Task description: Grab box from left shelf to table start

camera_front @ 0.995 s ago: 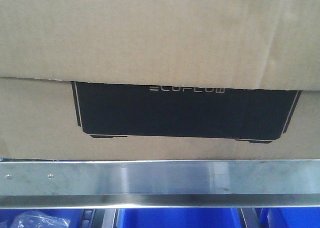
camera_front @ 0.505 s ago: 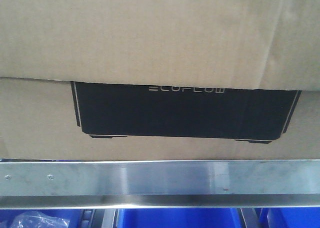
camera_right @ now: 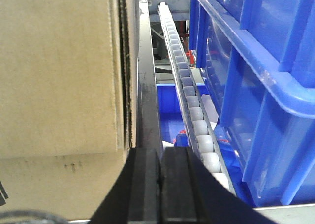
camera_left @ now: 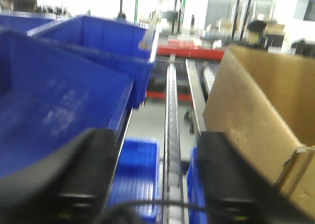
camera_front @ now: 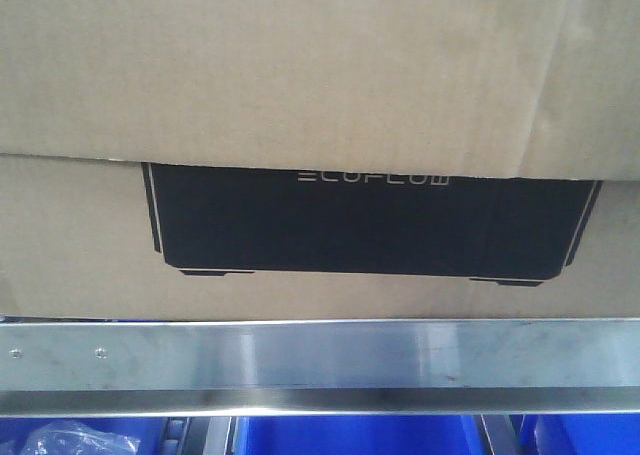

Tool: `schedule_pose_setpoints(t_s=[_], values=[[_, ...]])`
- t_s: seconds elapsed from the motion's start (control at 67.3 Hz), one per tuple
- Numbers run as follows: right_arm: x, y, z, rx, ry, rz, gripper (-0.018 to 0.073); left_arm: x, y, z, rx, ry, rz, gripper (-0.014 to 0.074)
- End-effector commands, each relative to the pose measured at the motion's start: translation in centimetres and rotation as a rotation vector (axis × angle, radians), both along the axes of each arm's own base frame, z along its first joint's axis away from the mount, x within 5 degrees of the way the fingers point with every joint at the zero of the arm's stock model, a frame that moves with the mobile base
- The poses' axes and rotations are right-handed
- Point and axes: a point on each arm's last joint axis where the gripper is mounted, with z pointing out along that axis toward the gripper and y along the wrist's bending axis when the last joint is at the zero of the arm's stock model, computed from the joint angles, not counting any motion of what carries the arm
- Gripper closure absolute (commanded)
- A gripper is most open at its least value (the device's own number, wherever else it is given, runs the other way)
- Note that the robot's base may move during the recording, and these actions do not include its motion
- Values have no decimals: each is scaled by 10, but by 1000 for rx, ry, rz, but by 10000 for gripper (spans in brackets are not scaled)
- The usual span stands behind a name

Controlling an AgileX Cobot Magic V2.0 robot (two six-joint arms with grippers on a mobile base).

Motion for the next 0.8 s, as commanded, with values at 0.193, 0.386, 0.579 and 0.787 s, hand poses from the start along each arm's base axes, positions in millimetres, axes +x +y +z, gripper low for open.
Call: schedule_pose_setpoints(t_s=[0.193,0.386,0.579,0.787], values=[[-1,-1,8,-17,-95,-9,501,17,-3,71,-1,78,-39,197],[-1,-1,8,-17,-95,-9,501,38,-21,116,1,216,-214,197],[-1,-1,8,-17,-95,-9,501,81,-49,129,46,382,-345,197],[-1,-1,8,-17,-95,-9,501,126,-71,129,74,511,-372,206]])
